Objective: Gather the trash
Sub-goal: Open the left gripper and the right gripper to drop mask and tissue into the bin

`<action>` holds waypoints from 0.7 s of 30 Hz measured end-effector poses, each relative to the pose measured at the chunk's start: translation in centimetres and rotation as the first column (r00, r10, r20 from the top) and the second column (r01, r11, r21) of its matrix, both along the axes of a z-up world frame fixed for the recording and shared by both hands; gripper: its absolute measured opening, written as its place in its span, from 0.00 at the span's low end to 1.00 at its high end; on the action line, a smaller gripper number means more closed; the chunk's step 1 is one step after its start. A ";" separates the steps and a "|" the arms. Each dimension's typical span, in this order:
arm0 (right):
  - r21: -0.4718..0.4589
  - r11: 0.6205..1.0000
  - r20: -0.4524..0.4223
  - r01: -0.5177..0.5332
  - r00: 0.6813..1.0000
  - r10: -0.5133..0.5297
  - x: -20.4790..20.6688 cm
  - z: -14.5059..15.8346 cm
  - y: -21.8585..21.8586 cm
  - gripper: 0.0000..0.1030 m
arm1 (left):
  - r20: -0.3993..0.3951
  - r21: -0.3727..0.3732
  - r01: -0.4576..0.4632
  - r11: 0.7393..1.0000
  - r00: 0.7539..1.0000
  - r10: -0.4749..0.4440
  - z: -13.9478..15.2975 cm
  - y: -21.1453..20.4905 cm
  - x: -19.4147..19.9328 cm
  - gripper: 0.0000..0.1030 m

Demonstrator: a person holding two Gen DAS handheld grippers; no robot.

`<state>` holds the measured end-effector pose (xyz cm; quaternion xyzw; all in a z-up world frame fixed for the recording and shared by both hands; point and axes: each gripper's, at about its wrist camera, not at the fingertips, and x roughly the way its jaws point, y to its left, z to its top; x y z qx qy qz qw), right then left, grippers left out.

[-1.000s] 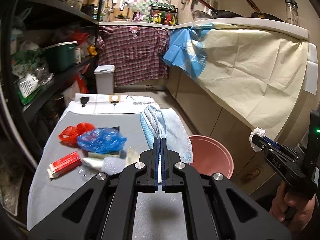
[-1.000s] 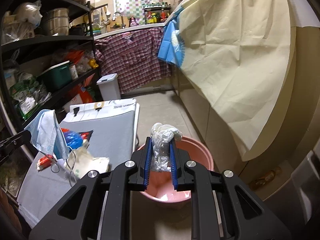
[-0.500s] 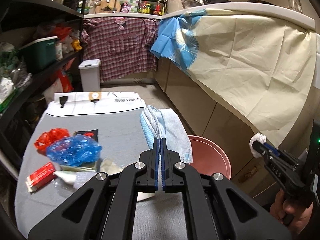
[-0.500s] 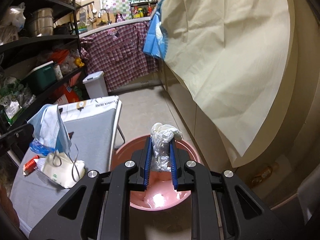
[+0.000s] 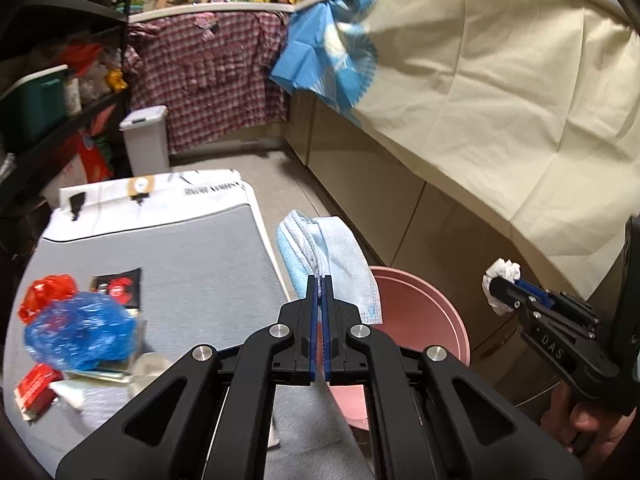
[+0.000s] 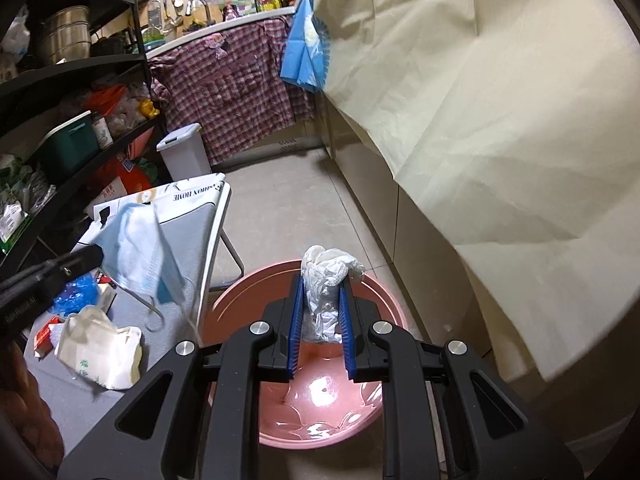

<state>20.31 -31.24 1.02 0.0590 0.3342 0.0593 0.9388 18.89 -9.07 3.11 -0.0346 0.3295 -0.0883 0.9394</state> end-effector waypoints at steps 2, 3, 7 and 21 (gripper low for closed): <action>-0.004 1.000 -0.014 -0.008 1.000 0.008 0.7 -0.4 0.2 0.17 | -0.021 -0.003 0.015 1.000 1.000 -0.015 -1.1 -0.7 0.8 0.02; -0.002 1.000 -0.021 -0.010 1.000 0.010 1.0 -0.6 0.2 0.17 | -0.027 -0.001 0.022 1.000 0.999 -0.022 -1.5 -1.0 1.0 0.02; -0.011 1.000 -0.038 -0.025 0.999 0.024 1.5 -1.2 0.8 0.18 | -0.046 0.005 0.044 0.999 0.998 -0.044 -2.7 -2.1 1.7 0.02; -0.049 0.998 -0.051 -0.029 0.998 0.026 2.1 -1.7 1.6 0.54 | -0.091 -0.025 0.060 0.998 0.994 -0.062 -3.6 -0.8 1.6 0.14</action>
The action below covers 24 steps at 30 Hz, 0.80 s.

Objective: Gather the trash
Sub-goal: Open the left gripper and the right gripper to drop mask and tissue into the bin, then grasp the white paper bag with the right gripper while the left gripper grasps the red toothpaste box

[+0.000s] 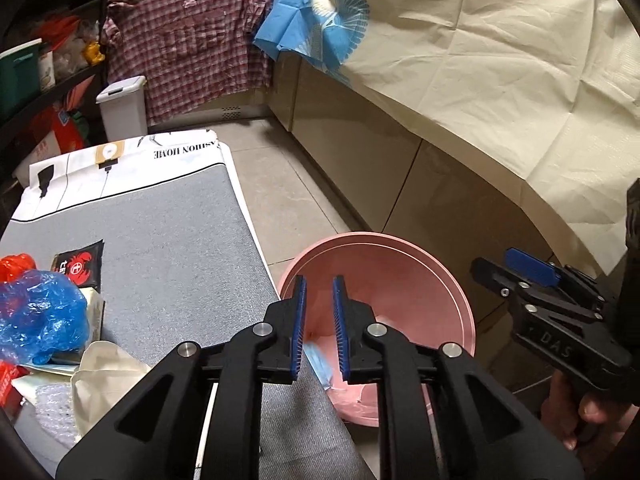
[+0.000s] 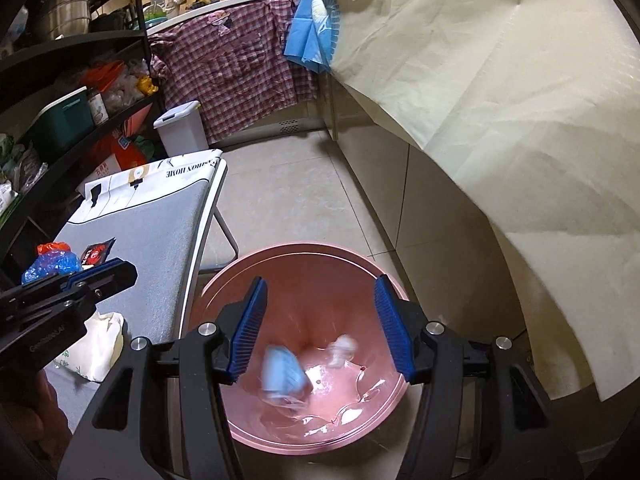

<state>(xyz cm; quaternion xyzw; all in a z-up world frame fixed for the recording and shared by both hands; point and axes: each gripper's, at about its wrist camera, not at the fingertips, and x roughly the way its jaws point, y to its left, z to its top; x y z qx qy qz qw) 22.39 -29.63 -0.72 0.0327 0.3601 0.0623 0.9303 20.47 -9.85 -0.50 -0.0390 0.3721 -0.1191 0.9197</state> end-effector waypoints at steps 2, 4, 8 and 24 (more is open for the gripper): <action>-0.005 1.000 0.002 0.000 1.000 0.000 -0.2 0.0 -0.1 0.54 | 0.000 -0.005 -0.003 1.000 1.000 0.003 0.1 0.2 -0.3 0.14; -0.008 1.000 0.005 0.000 1.000 0.000 -0.3 0.0 0.0 0.54 | 0.003 -0.016 -0.010 1.000 1.000 0.010 0.3 0.7 -0.7 0.14; -0.022 1.000 0.023 -0.011 1.000 0.011 -0.5 0.1 0.5 0.54 | 0.007 -0.029 -0.032 0.999 0.999 0.032 0.9 1.7 -1.9 0.14; -0.027 0.992 0.142 -0.120 0.982 0.122 -4.8 3.0 3.6 0.49 | 0.104 -0.029 -0.113 0.993 0.988 0.115 5.2 7.7 -9.3 0.14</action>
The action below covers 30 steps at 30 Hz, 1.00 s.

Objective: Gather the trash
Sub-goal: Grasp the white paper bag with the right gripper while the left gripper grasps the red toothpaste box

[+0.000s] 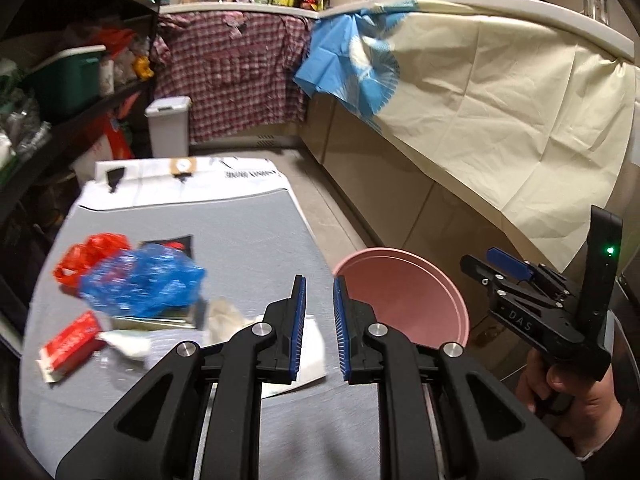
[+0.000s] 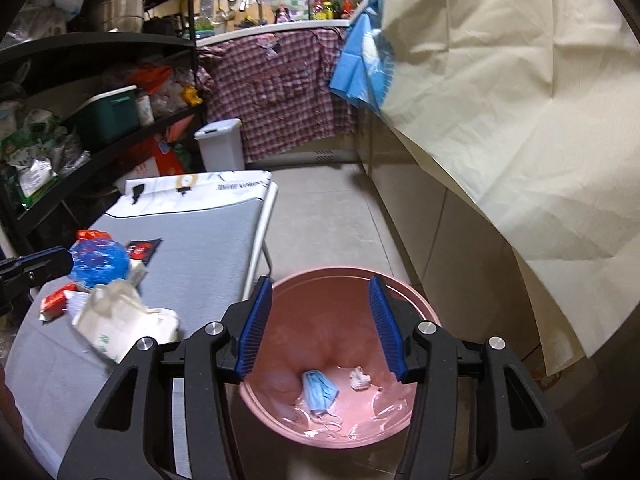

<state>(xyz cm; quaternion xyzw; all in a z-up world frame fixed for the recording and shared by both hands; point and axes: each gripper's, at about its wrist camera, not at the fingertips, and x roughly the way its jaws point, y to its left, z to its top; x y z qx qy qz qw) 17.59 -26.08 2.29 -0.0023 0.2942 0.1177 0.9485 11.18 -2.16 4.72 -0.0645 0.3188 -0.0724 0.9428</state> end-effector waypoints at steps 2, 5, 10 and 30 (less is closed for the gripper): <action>-0.015 1.000 0.014 -0.005 1.000 0.005 -0.6 0.4 0.7 0.48 | 0.008 0.009 -0.008 1.000 1.000 0.008 0.4 0.9 -0.7 0.14; -0.032 0.999 0.033 -0.017 0.999 0.018 -1.5 0.9 1.6 0.48 | 0.002 0.011 -0.020 1.000 1.000 0.020 0.7 2.8 -1.8 0.14; -0.041 0.998 0.052 -0.046 0.997 0.048 -2.6 1.6 3.1 0.49 | -0.003 0.037 -0.031 0.999 1.000 0.031 1.1 6.3 -3.8 0.14; 0.097 0.956 -0.030 -0.279 0.959 0.283 -3.1 -0.6 14.3 0.26 | -0.076 -0.077 -0.441 0.894 0.897 0.436 -2.0 23.1 -4.8 0.14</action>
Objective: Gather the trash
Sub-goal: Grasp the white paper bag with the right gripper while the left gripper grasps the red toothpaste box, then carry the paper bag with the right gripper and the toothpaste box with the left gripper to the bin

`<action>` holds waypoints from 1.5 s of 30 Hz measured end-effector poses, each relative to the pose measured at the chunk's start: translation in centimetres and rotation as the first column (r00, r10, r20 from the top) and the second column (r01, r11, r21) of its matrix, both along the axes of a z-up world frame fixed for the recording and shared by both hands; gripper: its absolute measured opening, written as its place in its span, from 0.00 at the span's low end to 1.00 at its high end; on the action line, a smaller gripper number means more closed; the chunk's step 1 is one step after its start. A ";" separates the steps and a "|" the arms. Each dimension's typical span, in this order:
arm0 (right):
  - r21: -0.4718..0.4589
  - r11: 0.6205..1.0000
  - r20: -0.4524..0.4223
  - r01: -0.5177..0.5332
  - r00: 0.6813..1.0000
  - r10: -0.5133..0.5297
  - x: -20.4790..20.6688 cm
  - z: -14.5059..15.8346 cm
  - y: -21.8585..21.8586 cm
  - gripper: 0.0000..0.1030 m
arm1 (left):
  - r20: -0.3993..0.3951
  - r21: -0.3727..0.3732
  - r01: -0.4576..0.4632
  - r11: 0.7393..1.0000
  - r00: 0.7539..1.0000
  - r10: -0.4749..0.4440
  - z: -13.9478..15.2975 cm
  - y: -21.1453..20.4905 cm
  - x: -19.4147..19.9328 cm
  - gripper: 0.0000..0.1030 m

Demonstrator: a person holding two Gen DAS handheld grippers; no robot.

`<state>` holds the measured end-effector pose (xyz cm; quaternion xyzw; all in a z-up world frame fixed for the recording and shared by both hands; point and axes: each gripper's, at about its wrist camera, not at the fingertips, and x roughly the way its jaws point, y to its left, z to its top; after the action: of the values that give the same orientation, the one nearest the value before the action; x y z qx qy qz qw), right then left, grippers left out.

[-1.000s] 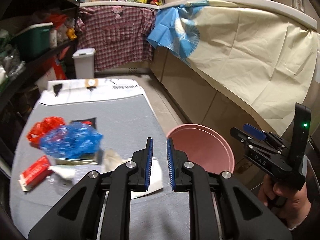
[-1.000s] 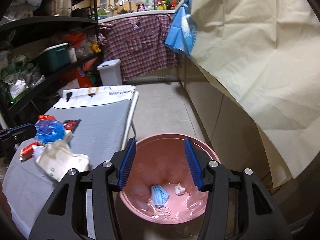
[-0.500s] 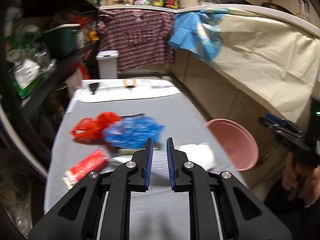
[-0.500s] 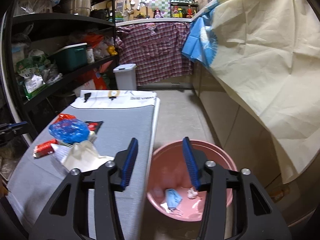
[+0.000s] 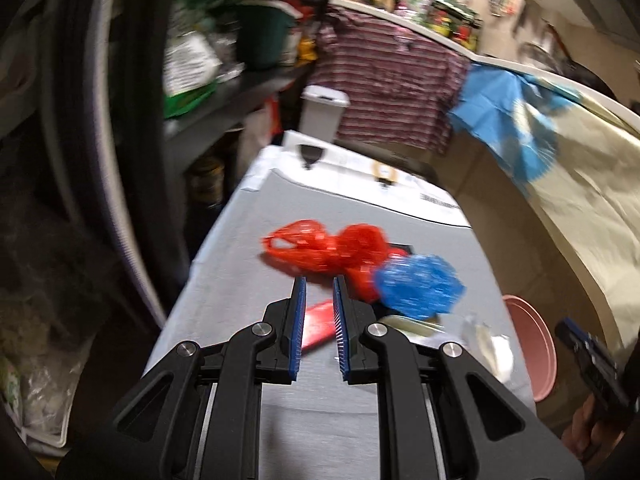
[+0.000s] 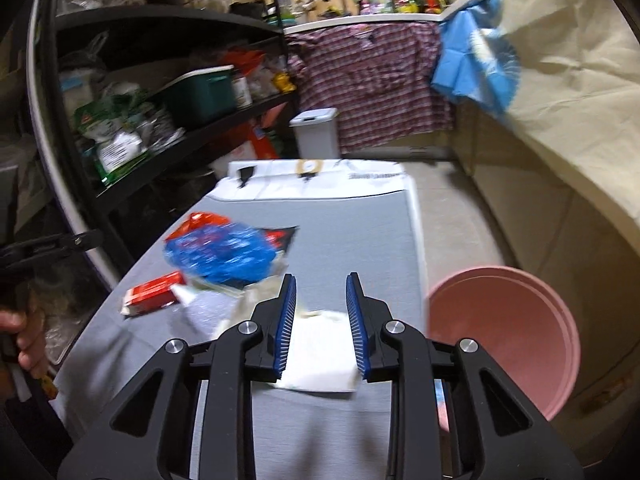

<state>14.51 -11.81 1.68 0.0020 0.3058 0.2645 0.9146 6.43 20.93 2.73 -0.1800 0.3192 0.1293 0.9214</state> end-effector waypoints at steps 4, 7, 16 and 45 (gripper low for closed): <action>-0.012 0.997 -0.022 -0.077 0.997 0.076 -1.0 -1.0 2.2 0.33 | -0.052 -0.022 -0.031 0.999 0.998 0.030 -1.7 1.2 0.3 0.14; -0.034 0.991 -0.028 -0.126 0.992 0.125 -1.5 -1.5 3.5 0.39 | -0.102 -0.041 -0.028 0.999 0.995 0.024 -3.3 1.5 1.2 0.15; -0.088 0.979 -0.043 -0.185 0.982 0.182 -1.4 -3.3 5.5 0.40 | -0.213 -0.024 0.073 0.997 0.974 -0.076 -7.3 0.8 4.9 0.50; -0.151 0.979 -0.040 -0.134 0.991 0.129 -1.7 -3.3 4.7 0.07 | -0.278 0.034 0.196 0.980 0.944 -0.179 -7.1 -2.8 3.4 0.33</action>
<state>12.85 -7.09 -1.65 -0.0845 0.3385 0.3000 0.8878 9.79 18.08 -4.37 -0.1011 0.4552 0.0744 0.8815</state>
